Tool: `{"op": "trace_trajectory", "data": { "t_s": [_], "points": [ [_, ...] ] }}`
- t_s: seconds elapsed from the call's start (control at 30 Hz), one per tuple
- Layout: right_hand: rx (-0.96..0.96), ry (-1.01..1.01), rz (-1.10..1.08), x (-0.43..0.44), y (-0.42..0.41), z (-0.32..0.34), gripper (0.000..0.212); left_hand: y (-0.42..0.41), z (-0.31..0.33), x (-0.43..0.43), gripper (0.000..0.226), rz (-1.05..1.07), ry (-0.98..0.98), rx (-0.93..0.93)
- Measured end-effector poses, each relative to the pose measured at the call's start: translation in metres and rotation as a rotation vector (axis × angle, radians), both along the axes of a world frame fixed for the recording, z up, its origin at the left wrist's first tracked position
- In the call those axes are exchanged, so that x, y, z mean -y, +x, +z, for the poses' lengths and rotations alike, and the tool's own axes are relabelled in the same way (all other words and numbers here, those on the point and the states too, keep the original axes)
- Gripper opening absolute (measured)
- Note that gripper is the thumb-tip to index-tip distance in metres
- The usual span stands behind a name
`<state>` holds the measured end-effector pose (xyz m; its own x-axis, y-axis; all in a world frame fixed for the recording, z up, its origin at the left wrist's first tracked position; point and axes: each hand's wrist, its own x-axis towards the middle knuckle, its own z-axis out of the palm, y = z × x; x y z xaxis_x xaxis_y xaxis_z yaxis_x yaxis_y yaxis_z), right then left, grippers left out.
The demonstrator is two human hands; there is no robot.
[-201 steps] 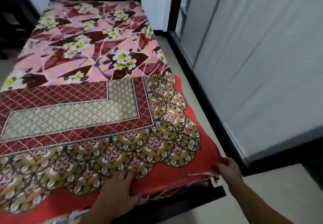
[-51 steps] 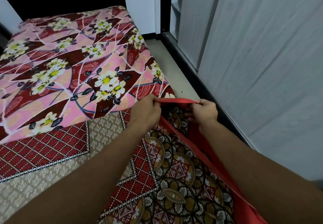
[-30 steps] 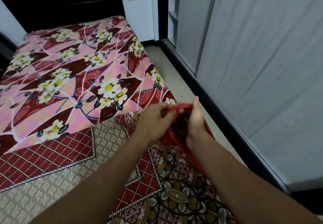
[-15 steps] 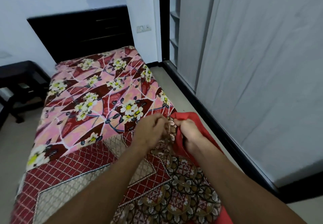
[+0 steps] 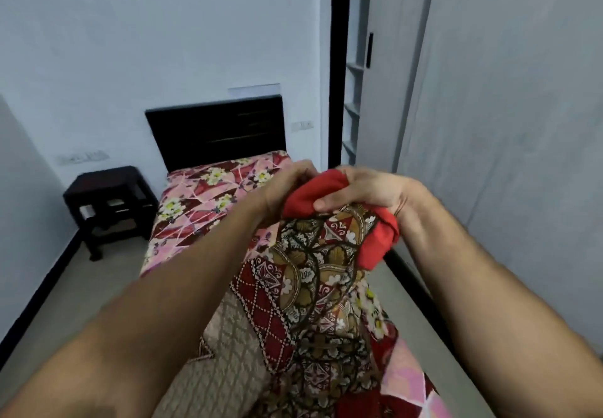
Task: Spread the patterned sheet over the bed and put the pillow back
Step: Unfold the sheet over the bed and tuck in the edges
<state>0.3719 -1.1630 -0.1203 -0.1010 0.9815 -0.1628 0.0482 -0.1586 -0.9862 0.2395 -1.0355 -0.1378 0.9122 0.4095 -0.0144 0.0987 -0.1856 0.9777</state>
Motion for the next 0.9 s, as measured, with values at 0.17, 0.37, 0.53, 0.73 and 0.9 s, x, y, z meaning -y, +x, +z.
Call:
{"op": "trace_trajectory", "data": {
  "t_s": [0.17,0.37,0.53,0.73,0.9],
  "points": [
    [0.091,0.031,0.136,0.003,-0.017,0.064,0.034,-0.029,0.027,-0.015,0.052,-0.081,-0.14,-0.062],
    [0.246,-0.08,0.057,-0.01,-0.006,0.061,0.026,-0.045,0.041,-0.036,0.064,0.113,0.471,-0.06],
    [0.583,-0.101,-0.382,-0.026,-0.005,0.028,0.018,-0.06,0.07,-0.048,0.051,0.393,0.974,-0.067],
    [0.487,0.293,-0.934,-0.064,-0.015,0.055,0.01,-0.083,0.121,-0.056,0.052,0.538,1.137,-0.097],
    [0.943,0.501,-0.914,-0.042,-0.018,0.146,0.041,-0.129,0.212,-0.063,0.056,0.575,1.24,-0.037]
  ]
}}
